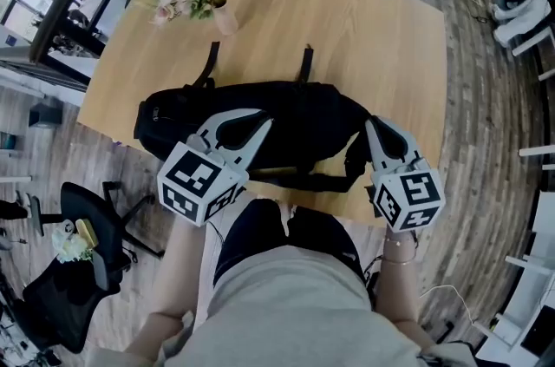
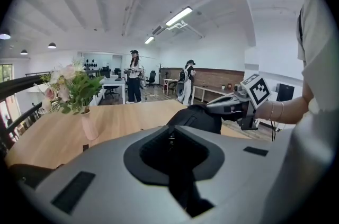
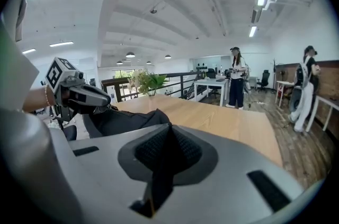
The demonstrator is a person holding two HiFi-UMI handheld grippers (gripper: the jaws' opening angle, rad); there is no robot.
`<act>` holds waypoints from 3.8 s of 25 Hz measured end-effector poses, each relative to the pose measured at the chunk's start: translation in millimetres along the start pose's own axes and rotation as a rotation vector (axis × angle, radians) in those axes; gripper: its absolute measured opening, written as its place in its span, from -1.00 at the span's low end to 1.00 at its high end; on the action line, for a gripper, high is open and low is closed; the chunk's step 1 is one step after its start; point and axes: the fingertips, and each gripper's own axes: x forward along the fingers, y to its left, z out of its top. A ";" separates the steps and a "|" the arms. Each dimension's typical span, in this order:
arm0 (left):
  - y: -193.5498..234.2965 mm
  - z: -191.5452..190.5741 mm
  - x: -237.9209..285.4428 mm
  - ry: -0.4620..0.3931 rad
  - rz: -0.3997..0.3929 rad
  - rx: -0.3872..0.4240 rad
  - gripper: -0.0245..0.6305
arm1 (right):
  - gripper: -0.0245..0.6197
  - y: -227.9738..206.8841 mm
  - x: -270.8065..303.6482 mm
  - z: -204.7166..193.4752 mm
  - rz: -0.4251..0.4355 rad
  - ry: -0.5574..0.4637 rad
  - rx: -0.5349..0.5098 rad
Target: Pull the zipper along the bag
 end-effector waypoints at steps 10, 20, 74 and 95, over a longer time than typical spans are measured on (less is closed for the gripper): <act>23.2 -10.8 -19.0 -0.005 0.045 -0.021 -0.83 | -0.83 -0.5 1.4 0.6 -0.081 0.018 -0.013; 19.1 -15.1 -20.6 -0.013 0.017 -0.018 -0.87 | -0.53 17.5 -2.8 29.5 -0.091 -0.032 -0.139; 78.6 -30.8 -76.1 -0.049 0.231 -0.108 -0.88 | -0.82 138.2 81.2 15.6 0.218 0.308 -0.991; 133.8 -39.6 -138.2 -0.083 0.442 -0.135 -0.88 | -0.82 131.5 86.1 21.3 0.153 0.329 -0.938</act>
